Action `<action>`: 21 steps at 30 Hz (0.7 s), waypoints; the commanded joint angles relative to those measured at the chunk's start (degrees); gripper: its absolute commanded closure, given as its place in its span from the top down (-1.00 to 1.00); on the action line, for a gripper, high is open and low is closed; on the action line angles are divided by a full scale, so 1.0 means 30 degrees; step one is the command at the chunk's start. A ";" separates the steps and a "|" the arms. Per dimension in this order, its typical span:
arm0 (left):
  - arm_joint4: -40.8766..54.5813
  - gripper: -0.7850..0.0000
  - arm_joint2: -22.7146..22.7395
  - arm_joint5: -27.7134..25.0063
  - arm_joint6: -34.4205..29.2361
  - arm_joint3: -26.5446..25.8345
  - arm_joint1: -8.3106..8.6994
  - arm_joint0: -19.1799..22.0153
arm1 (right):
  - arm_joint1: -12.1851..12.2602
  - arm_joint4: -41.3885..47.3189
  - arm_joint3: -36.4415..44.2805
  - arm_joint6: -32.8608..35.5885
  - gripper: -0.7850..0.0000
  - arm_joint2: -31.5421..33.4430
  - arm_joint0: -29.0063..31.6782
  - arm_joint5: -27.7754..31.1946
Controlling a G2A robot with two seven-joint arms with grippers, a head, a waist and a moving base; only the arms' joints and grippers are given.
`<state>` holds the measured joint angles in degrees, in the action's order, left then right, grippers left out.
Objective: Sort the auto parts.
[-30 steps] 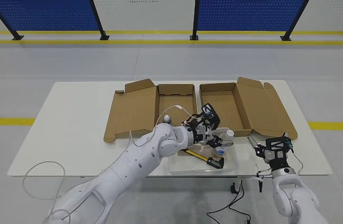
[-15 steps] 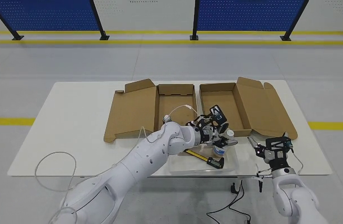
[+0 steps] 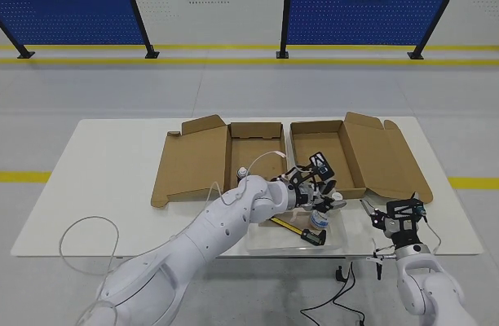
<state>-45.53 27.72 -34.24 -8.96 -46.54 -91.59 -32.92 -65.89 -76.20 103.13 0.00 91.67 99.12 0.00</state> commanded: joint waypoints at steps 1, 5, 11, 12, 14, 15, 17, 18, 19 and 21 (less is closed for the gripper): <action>-0.0107 0.12 0.0024 -0.0027 -0.0019 0.0128 -0.0089 0.0020 | 0.0000 0.0000 0.0000 0.0000 1.00 0.0000 0.0000 0.0000; -0.0345 0.11 0.0109 -0.0058 -0.0031 0.0352 -0.0242 0.0071 | 0.0000 0.0000 0.0000 0.0000 1.00 0.0000 0.0000 0.0000; -0.0597 -0.10 0.0281 -0.0154 -0.0108 0.0625 -0.0425 0.0087 | 0.0000 0.0000 0.0000 0.0000 1.00 0.0000 0.0000 0.0000; -0.0661 -0.12 0.0310 -0.0169 -0.0109 0.0660 -0.0449 0.0093 | 0.0000 0.0000 0.0000 0.0000 1.00 0.0000 0.0000 0.0000; -0.0855 -0.32 0.0357 -0.0153 -0.0136 0.0720 -0.0491 0.0114 | 0.0000 0.0000 0.0000 0.0000 1.00 0.0000 0.0000 0.0000; -0.0929 -0.44 0.0390 -0.0156 -0.0135 0.0738 -0.0509 0.0114 | 0.0000 0.0000 0.0000 0.0000 1.00 0.0000 0.0000 0.0000; -0.1058 -0.81 0.0466 -0.0183 -0.0135 0.0781 -0.0535 0.0097 | 0.0000 0.0000 0.0000 0.0000 1.00 0.0000 0.0000 0.0000; -0.1130 -1.00 0.0508 -0.0210 -0.0124 0.0788 -0.0543 0.0092 | 0.0000 0.0000 0.0000 0.0000 1.00 0.0000 0.0000 0.0000; -0.1220 -1.00 0.0550 -0.0225 -0.0132 0.0800 -0.0547 0.0092 | 0.0000 0.0000 0.0000 0.0000 1.00 0.0000 0.0000 0.0000; -0.1454 -1.00 0.0639 -0.0220 -0.0106 0.0785 -0.0544 0.0102 | 0.0000 0.0000 0.0000 0.0000 1.00 0.0000 0.0000 0.0000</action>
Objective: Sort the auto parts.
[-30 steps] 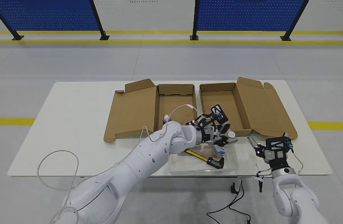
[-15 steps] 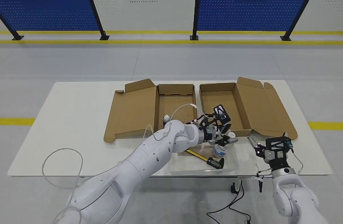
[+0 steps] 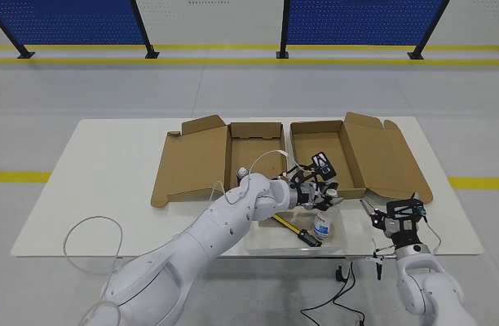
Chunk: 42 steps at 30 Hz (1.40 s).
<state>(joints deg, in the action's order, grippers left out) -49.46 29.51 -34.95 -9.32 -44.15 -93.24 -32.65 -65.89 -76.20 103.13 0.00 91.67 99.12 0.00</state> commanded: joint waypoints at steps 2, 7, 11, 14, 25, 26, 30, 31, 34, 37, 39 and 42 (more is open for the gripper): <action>-0.0326 -1.00 0.0155 0.0039 0.0030 -0.0049 0.0015 -0.0003 | 0.0000 0.0000 0.0000 0.0000 1.00 0.0000 0.0000 0.0000; -0.0698 -1.00 0.0571 -0.0025 0.0179 -0.0221 0.0130 -0.0100 | 0.0000 0.0000 0.0000 0.0000 1.00 0.0000 0.0000 0.0000; -0.0979 -1.00 0.0977 -0.0148 0.0141 -0.0593 0.0299 -0.0235 | 0.0000 0.0000 0.0000 0.0000 1.00 0.0000 0.0000 0.0000; -0.1160 -1.00 0.1409 -0.0285 0.0045 -0.1052 0.0507 -0.0374 | 0.0000 0.0000 0.0000 0.0000 1.00 0.0000 0.0000 0.0000; -0.1665 -1.00 0.4059 -0.0644 -0.1642 -0.4932 0.1866 -0.1702 | 0.0000 0.0000 0.0000 0.0000 1.00 0.0000 0.0000 0.0000; -0.1686 -1.00 0.4345 -0.0726 -0.1992 -0.5483 0.2015 -0.1905 | 0.0000 0.0000 0.0000 0.0000 1.00 0.0000 0.0000 0.0000; -0.1638 -1.00 0.5537 -0.0853 -0.3392 -0.7649 0.2582 -0.2846 | 0.0000 0.0000 0.0000 0.0000 1.00 0.0000 0.0000 0.0000; -0.1603 -1.00 0.5850 -0.0826 -0.3721 -0.8182 0.2714 -0.3083 | 0.0000 0.0000 0.0000 0.0000 1.00 0.0000 0.0000 0.0000; -0.1499 -1.00 0.6651 -0.0992 -0.4891 -0.9850 0.3089 -0.3819 | 0.0000 0.0000 0.0000 0.0000 1.00 0.0000 0.0000 0.0000; -0.1315 -1.00 0.7404 -0.1444 -0.6191 -1.1331 0.3456 -0.4529 | 0.0000 0.0000 0.0000 0.0000 1.00 0.0000 0.0000 0.0000; -0.0834 -1.00 0.7792 -0.1862 -0.7294 -1.2093 0.3676 -0.4993 | 0.0000 0.0000 0.0000 0.0000 1.00 0.0000 0.0000 0.0000; 0.0120 -1.00 0.8321 -0.2246 -0.9226 -1.3233 0.3976 -0.5461 | 0.0000 0.0000 0.0000 0.0000 1.00 0.0000 0.0000 0.0000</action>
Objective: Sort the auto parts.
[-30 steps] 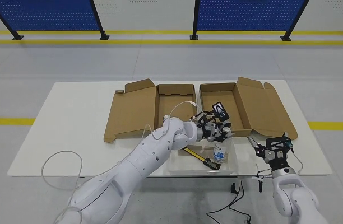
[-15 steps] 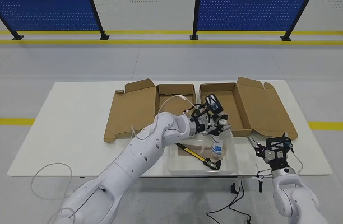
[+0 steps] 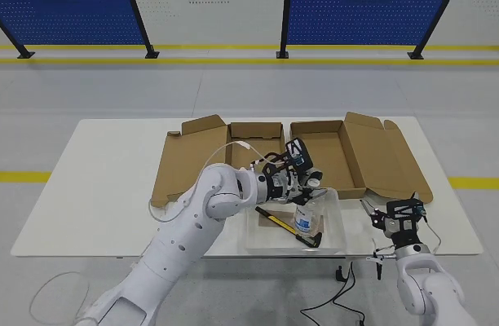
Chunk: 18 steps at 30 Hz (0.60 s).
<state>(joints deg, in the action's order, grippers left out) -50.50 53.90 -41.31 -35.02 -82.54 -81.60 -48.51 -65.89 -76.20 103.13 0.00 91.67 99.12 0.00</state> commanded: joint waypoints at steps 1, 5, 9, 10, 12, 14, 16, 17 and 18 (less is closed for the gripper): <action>0.0852 -1.00 0.0402 -0.0240 -0.1137 -0.0818 0.0194 -0.0336 | 0.0000 0.0000 0.0000 0.0000 1.00 0.0000 0.0000 0.0000; 0.1813 -1.00 0.1032 -0.0500 -0.2978 -0.2222 0.0571 -0.0979 | 0.0000 0.0000 0.0000 0.0000 1.00 0.0000 0.0000 0.0000; 0.2614 -1.00 0.1457 -0.0701 -0.4030 -0.3173 0.0875 -0.1539 | 0.0000 0.0000 0.0000 0.0000 1.00 0.0000 0.0000 0.0000; 0.2878 -1.00 0.1531 -0.0829 -0.4187 -0.3342 0.0942 -0.1664 | 0.0000 0.0000 0.0000 0.0000 1.00 0.0000 0.0000 0.0000; 0.3183 -1.00 0.1596 -0.1079 -0.4793 -0.3635 0.1078 -0.1768 | 0.0000 0.0000 0.0000 0.0000 1.00 0.0000 0.0000 0.0000; 0.3560 -1.00 0.1663 -0.1176 -0.5163 -0.3872 0.1193 -0.1846 | 0.0000 0.0000 0.0000 0.0000 1.00 0.0000 0.0000 0.0000; 0.3856 -1.00 0.1639 -0.1216 -0.5652 -0.4021 0.1298 -0.1858 | 0.0000 0.0000 0.0000 0.0000 1.00 0.0000 0.0000 0.0000; 0.3928 -1.00 0.1643 -0.1103 -0.5938 -0.4068 0.1350 -0.1830 | 0.0000 0.0000 0.0000 0.0000 1.00 0.0000 0.0000 0.0000; 0.4012 -1.00 0.1661 -0.0992 -0.6075 -0.4144 0.1393 -0.1816 | 0.0000 0.0000 0.0000 0.0000 1.00 0.0000 0.0000 0.0000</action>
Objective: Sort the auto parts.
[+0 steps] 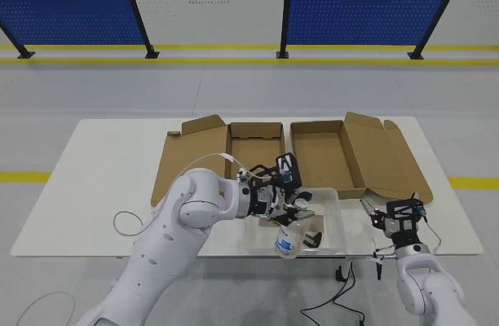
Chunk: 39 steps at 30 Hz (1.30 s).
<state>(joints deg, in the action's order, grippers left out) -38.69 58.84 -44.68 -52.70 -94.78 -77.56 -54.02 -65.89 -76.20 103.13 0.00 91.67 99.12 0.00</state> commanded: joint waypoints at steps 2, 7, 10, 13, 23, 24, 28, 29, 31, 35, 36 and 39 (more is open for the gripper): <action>0.0310 -1.00 0.0031 0.0156 -0.0222 -0.0128 0.0122 0.0030 | 0.0000 0.0000 0.0000 0.0000 1.00 0.0000 0.0000 0.0000; 0.0515 -1.00 -0.0110 0.0183 -0.0253 -0.0170 0.0270 0.0221 | 0.0000 0.0000 0.0000 0.0000 1.00 0.0000 0.0000 0.0000; 0.0310 -1.00 -0.0116 0.0251 0.0058 -0.0127 0.0336 0.0449 | 0.0000 0.0000 0.0000 0.0000 1.00 0.0000 0.0000 0.0000; -0.0273 -1.00 -0.0066 0.0557 0.0812 -0.0155 0.0355 0.0840 | 0.0000 0.0000 0.0000 0.0000 1.00 0.0000 0.0000 0.0000; -0.4472 -1.00 -0.1061 0.3059 0.3748 0.1415 0.0071 0.2809 | 0.0000 0.0000 0.0000 0.0000 1.00 0.0000 0.0000 0.0000; -0.4684 -1.00 -0.1180 0.3337 0.4348 0.1656 0.0013 0.2939 | 0.0000 0.0000 0.0000 0.0000 1.00 0.0000 0.0000 0.0000; -0.6754 -1.00 -0.1766 0.4896 0.5632 0.2709 -0.0183 0.3676 | 0.0000 0.0000 0.0000 0.0000 1.00 0.0000 0.0000 0.0000; -0.7402 -1.00 -0.1985 0.5370 0.5823 0.2929 -0.0240 0.3859 | 0.0000 0.0000 0.0000 0.0000 1.00 0.0000 0.0000 0.0000; -0.8905 -1.00 -0.2385 0.6310 0.6239 0.3398 -0.0343 0.4265 | 0.0000 0.0000 0.0000 0.0000 1.00 0.0000 0.0000 0.0000; -1.0899 -1.00 -0.2863 0.8240 0.7637 0.4432 -0.0512 0.4375 | 0.0000 0.0000 0.0000 0.0000 1.00 0.0000 0.0000 0.0000; -1.1373 -1.00 -0.2965 0.8668 0.7866 0.4573 -0.0540 0.4340 | 0.0000 0.0000 0.0000 0.0000 1.00 0.0000 0.0000 0.0000; -1.2246 -1.00 -0.3089 1.0020 0.8829 0.4787 -0.0615 0.3964 | 0.0000 0.0000 0.0000 0.0000 1.00 0.0000 0.0000 0.0000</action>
<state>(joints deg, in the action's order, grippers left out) -74.72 49.59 -16.27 -27.50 -80.52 -79.33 -41.63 -65.89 -76.20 103.13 0.00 91.67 99.12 0.00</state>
